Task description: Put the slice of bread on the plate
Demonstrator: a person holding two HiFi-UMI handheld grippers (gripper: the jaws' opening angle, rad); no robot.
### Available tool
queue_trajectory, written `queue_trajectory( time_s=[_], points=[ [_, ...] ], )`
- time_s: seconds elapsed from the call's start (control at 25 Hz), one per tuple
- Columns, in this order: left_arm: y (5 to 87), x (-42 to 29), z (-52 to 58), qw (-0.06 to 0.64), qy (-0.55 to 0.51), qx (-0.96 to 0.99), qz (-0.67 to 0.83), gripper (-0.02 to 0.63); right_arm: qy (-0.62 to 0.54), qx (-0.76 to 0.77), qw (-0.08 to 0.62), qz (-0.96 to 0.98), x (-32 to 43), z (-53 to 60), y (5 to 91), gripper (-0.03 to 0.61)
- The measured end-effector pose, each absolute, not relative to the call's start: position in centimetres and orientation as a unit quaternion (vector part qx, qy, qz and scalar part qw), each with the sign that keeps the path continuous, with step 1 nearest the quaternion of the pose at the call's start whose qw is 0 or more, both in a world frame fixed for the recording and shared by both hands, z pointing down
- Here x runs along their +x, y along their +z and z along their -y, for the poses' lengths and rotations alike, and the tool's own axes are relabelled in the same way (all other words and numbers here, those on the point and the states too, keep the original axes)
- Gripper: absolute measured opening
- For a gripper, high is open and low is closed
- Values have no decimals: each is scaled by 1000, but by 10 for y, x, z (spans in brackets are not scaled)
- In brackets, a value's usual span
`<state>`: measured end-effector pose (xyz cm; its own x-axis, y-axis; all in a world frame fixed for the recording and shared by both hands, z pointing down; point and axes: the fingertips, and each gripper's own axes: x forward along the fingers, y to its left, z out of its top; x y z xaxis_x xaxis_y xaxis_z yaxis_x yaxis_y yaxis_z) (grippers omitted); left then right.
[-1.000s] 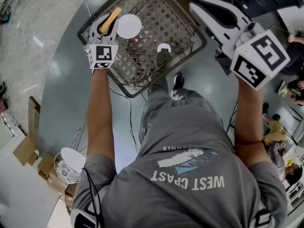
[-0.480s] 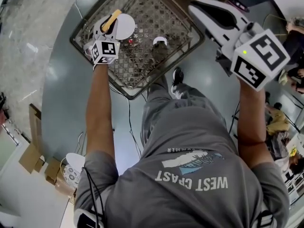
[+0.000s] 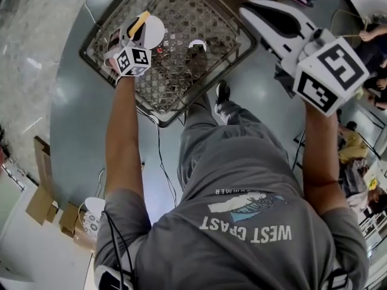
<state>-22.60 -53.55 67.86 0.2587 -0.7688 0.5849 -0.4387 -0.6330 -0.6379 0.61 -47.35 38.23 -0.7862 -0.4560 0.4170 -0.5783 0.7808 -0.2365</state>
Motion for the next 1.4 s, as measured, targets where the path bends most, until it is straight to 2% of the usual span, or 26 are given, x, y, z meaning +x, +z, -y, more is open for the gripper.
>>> queue_trajectory(
  time_s=[0.64, 1.2, 1.28, 1.4],
  points=[
    [727, -214, 533, 186, -496, -766, -365, 94, 194, 277, 192, 921, 3, 471, 412, 12],
    [775, -194, 517, 117, -510, -785, -332, 95, 205, 276, 202, 917, 8, 473, 428, 12],
    [781, -193, 515, 107, -518, -784, -326, 111, 206, 276, 202, 917, 8, 473, 429, 11],
    [794, -191, 511, 88, -532, -781, -316, 168, 207, 276, 203, 916, 9, 474, 431, 12]
  ],
)
